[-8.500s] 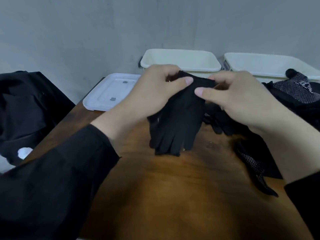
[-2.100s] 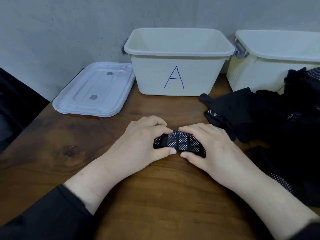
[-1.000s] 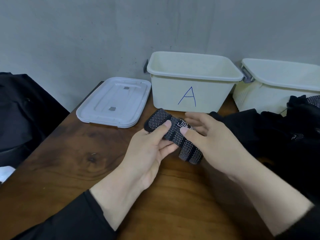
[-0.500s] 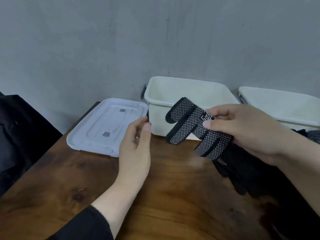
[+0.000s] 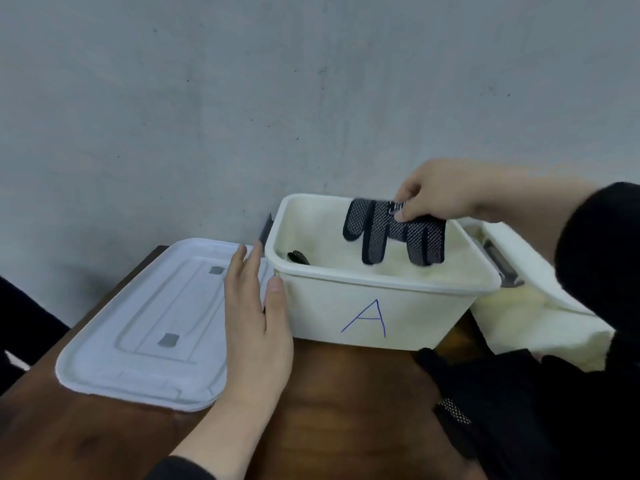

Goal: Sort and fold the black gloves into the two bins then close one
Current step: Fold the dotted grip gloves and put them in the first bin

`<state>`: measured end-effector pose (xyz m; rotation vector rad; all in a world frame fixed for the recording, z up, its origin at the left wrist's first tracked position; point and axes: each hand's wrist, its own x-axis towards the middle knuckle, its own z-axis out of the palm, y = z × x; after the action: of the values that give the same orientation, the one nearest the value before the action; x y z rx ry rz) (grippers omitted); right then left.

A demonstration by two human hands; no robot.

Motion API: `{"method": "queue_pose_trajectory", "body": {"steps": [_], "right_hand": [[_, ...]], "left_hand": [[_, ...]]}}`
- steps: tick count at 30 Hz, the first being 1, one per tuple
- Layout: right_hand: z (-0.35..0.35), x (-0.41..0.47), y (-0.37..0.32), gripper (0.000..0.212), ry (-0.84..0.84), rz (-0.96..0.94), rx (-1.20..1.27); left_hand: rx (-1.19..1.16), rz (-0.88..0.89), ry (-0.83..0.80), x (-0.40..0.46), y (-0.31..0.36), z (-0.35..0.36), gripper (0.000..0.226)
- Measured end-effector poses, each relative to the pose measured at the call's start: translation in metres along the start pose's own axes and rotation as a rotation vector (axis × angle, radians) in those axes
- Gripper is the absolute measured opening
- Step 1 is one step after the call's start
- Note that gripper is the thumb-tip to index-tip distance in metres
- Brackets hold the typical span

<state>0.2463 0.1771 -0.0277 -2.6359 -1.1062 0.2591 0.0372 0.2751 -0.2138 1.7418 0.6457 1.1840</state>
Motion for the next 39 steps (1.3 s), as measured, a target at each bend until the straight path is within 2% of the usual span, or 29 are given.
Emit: {"method": "queue_pose_trajectory", "body": {"steps": [2,5,7,10,14,17,19,21,24,26,29,31,33,36,39], "right_hand": [[0.018,0.016,-0.002,0.017,-0.059,0.067,-0.001],[0.049,0.028,-0.006,0.018,-0.157,0.181,0.209],[0.067,0.035,-0.011,0.019,-0.220,0.252,0.241],[0.088,0.042,-0.017,0.023,-0.286,0.282,0.143],[0.099,0.042,-0.025,0.033,-0.455,0.201,-0.186],[0.094,0.041,-0.030,0.033,-0.464,0.172,-0.255],[0.085,0.037,-0.032,0.033,-0.410,0.145,-0.197],[0.073,0.029,-0.035,0.037,-0.287,0.086,-0.152],[0.055,0.009,-0.038,0.042,0.007,-0.020,-0.114],[0.045,-0.013,-0.037,0.042,0.204,-0.070,0.062],[0.040,-0.068,-0.035,0.038,0.434,-0.124,0.291],[0.050,-0.115,-0.027,0.032,0.522,-0.119,0.389],[0.077,-0.166,-0.011,0.026,0.505,-0.090,0.435],[0.141,-0.229,0.023,0.018,0.374,-0.010,0.343],[0.190,-0.274,0.048,0.038,0.256,0.076,0.210]], "left_hand": [[-0.019,-0.015,-0.016,0.002,-0.003,0.003,0.051],[-0.072,-0.031,-0.030,0.004,-0.006,0.004,0.057],[-0.110,-0.032,-0.036,0.005,-0.005,0.004,0.054],[-0.118,-0.020,-0.040,0.005,-0.003,0.005,0.051],[-0.115,-0.017,-0.061,0.005,-0.003,0.005,0.053],[-0.128,-0.008,-0.077,0.004,-0.002,0.005,0.055],[-0.135,0.001,-0.086,0.004,-0.001,0.005,0.056],[-0.142,0.009,-0.088,0.004,-0.002,0.005,0.055],[-0.142,0.022,-0.091,0.004,-0.002,0.006,0.057],[-0.144,0.032,-0.086,0.002,-0.002,0.006,0.056],[-0.065,0.027,0.011,-0.004,0.004,0.005,0.057],[0.024,0.088,0.097,-0.013,0.013,0.002,0.060],[0.079,0.190,0.098,-0.026,0.023,0.001,0.058],[0.113,0.267,-0.041,-0.058,0.041,0.007,0.056],[0.121,0.229,-0.248,-0.099,0.062,0.017,0.049]]}}
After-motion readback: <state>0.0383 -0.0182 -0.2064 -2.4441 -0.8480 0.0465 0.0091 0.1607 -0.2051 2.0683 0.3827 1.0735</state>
